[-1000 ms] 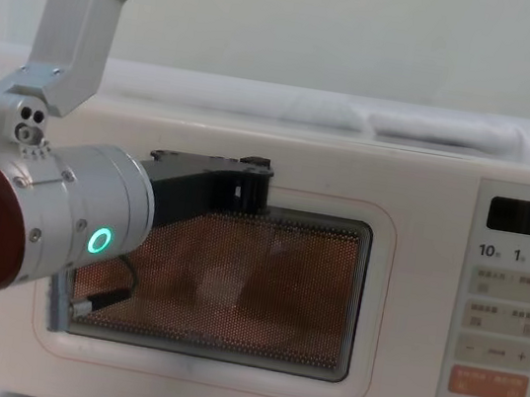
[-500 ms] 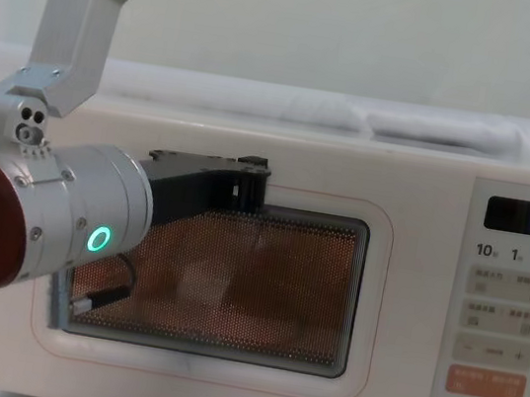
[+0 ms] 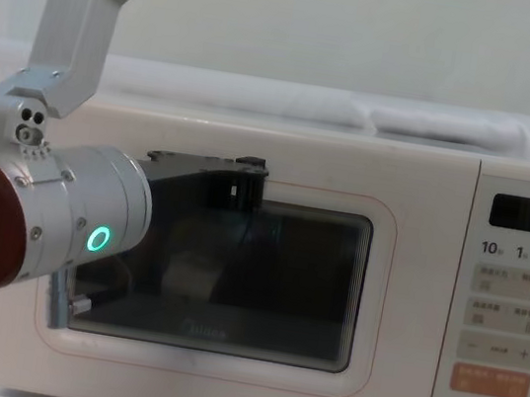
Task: Press the button to open the microwave door with one hand; close the microwave door with the other hand.
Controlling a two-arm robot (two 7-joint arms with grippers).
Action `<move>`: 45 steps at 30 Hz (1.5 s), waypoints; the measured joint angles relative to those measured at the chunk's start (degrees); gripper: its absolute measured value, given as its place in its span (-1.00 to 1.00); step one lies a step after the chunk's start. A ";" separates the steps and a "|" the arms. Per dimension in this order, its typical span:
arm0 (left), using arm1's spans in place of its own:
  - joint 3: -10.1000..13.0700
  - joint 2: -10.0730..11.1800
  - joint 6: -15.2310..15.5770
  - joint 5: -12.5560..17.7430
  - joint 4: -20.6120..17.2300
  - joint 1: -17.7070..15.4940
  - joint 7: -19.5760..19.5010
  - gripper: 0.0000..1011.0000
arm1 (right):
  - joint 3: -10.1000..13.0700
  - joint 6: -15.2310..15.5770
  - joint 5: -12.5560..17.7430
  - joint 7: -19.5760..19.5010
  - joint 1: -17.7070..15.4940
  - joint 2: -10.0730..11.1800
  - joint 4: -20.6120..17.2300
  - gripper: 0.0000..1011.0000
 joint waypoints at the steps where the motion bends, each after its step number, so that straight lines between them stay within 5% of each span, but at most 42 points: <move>1: -0.01 -0.03 0.01 -0.03 -0.03 0.03 0.01 -1.00 | 0.00 0.00 0.00 0.00 0.00 0.00 0.00 0.98; 13: -0.41 0.95 1.01 -2.63 -3.74 3.07 -0.96 -1.00 | 0.00 0.00 0.00 0.00 0.00 0.00 0.00 0.98; 26: -2.10 4.08 -0.68 -4.12 -11.88 11.96 0.49 -0.98 | 0.00 0.00 0.00 0.00 0.00 0.00 0.00 0.98; 38: -6.47 5.34 -5.08 -4.21 -15.82 20.15 2.51 -0.40 | 0.00 0.00 0.00 0.00 -0.01 0.00 0.00 0.98; 45: -9.59 5.84 -6.89 -4.08 -16.75 24.62 3.29 0.13 | 0.00 0.00 0.00 0.00 -0.01 0.00 0.00 0.98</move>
